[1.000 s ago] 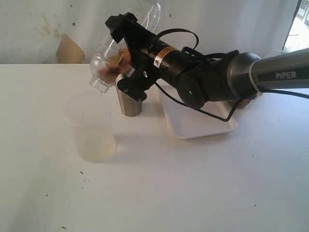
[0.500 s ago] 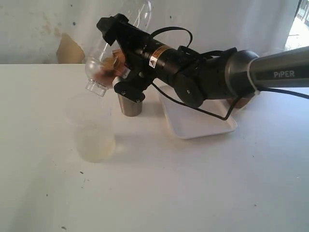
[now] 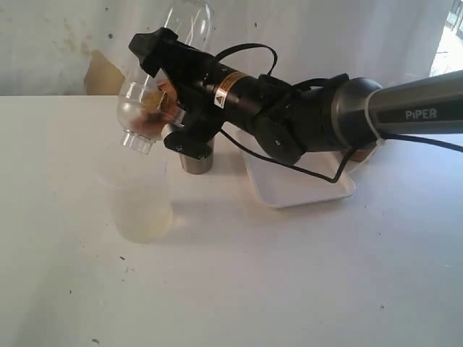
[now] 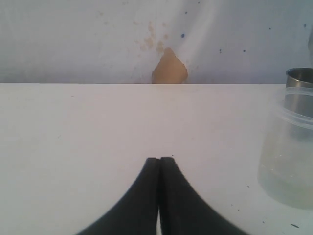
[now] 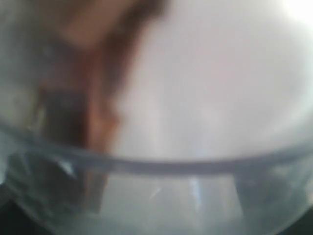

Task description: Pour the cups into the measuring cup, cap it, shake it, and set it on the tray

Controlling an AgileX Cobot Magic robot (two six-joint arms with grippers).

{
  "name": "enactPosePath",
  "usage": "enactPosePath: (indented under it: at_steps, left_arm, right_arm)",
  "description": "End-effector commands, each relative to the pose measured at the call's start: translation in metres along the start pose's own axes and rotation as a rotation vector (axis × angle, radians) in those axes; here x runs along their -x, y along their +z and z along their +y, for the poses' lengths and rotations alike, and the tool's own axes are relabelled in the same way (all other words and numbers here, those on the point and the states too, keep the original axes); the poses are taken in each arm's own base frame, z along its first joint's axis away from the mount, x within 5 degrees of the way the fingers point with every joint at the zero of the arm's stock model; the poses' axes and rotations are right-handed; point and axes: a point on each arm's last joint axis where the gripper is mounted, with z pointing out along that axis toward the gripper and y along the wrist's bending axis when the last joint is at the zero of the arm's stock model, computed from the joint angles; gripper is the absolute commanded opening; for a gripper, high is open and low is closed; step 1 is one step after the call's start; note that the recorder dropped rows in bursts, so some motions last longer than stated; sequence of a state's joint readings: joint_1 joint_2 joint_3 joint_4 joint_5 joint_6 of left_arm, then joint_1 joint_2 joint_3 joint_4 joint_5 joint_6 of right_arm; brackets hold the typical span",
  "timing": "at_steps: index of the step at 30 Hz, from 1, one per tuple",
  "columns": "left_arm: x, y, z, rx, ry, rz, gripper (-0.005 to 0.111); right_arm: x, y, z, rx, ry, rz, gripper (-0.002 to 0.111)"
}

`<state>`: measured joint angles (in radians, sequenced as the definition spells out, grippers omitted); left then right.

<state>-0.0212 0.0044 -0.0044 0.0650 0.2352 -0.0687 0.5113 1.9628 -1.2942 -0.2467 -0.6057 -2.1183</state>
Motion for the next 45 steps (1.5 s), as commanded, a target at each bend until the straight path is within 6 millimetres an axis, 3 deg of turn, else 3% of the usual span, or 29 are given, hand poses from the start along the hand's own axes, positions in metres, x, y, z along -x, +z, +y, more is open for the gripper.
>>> enactPosePath:
  at_steps: [1,45]
  left_arm:
    - [-0.0011,0.0000,-0.0001,-0.001,-0.002,-0.002,0.000]
    - [-0.0011,0.0000,-0.0001,-0.001,-0.002,-0.002,0.000]
  right_arm:
    - [-0.0084,-0.0011,-0.0125,-0.070,-0.036,0.033,0.000]
    - [-0.0098,-0.0014,-0.0155,-0.102,-0.039,0.050,0.000]
